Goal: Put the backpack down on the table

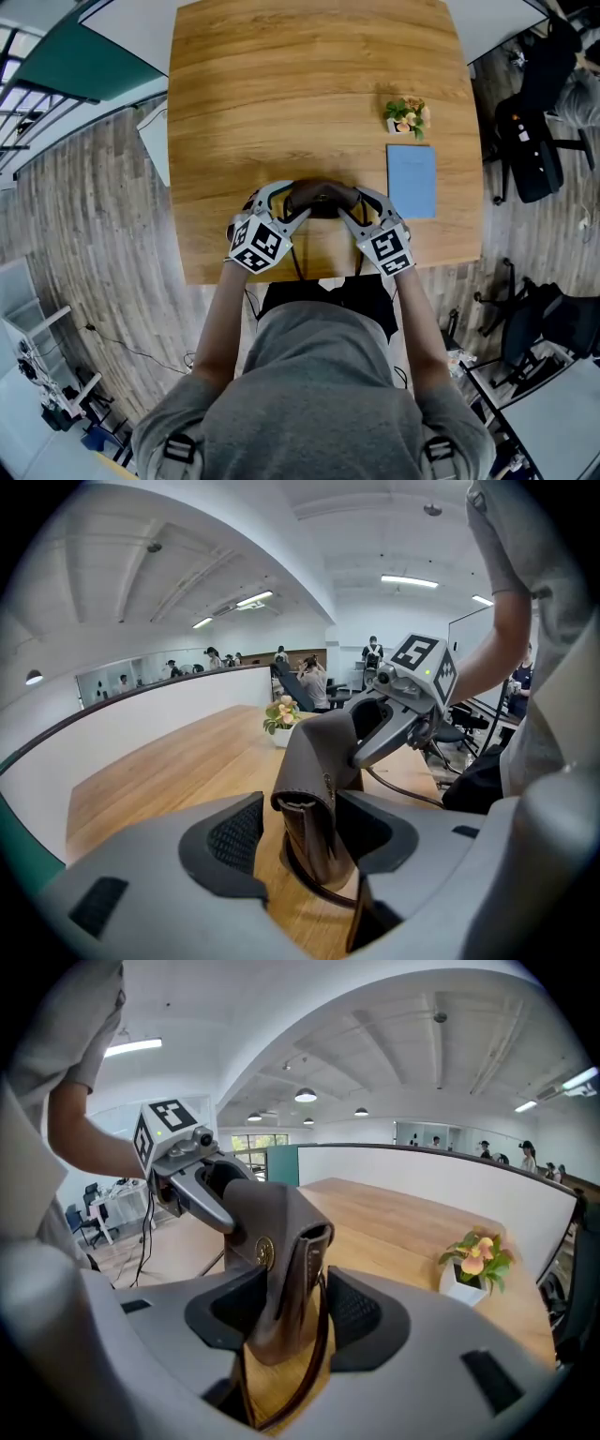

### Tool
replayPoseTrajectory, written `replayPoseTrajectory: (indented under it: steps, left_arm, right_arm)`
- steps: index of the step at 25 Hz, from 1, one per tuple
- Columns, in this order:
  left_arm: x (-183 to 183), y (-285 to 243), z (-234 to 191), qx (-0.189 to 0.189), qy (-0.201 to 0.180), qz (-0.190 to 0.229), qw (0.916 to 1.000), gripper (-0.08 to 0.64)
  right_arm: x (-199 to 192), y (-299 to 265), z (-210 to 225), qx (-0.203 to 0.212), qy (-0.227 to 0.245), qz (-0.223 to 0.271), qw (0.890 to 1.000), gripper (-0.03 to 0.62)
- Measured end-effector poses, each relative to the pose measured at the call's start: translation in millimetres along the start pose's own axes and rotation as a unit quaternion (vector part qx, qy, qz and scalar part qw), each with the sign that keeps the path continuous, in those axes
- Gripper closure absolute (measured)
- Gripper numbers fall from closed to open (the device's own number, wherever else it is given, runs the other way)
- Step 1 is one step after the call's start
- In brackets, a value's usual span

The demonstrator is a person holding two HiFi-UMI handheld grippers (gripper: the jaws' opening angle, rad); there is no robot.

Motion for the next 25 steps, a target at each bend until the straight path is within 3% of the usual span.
replayPoseTrajectory:
  steps: [6, 12, 19, 25]
  left_arm:
    - [14.7, 17.7, -2.5, 0.012, -0.002, 0.025, 0.9996, 0.316]
    - [23.8, 33.7, 2.9, 0.02, -0.002, 0.037, 0.9991, 0.316]
    - [33.2, 56.7, 7.2, 0.028, 0.012, 0.06, 0.9977, 0.319]
    - [39.3, 67.2, 6.9, 0.03, 0.014, 0.076, 0.9966, 0.375]
  right_arm:
    - [12.4, 17.5, 8.7, -0.023, -0.029, 0.026, 0.999, 0.383]
    - [23.8, 33.7, 8.2, -0.037, -0.026, 0.039, 0.998, 0.388]
    - [30.2, 56.0, -0.5, -0.058, -0.03, 0.054, 0.996, 0.451]
    - [25.4, 66.9, -3.4, -0.067, -0.035, 0.053, 0.996, 0.564]
Point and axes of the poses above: the fingertips, and each gripper's own axes: y backward along the fingers, z to its right, x out of its top, the point moved 4 cm from there along y, backward along the fingers, and after that the axes turned 7 degrees about y, right-handed, at the moved point
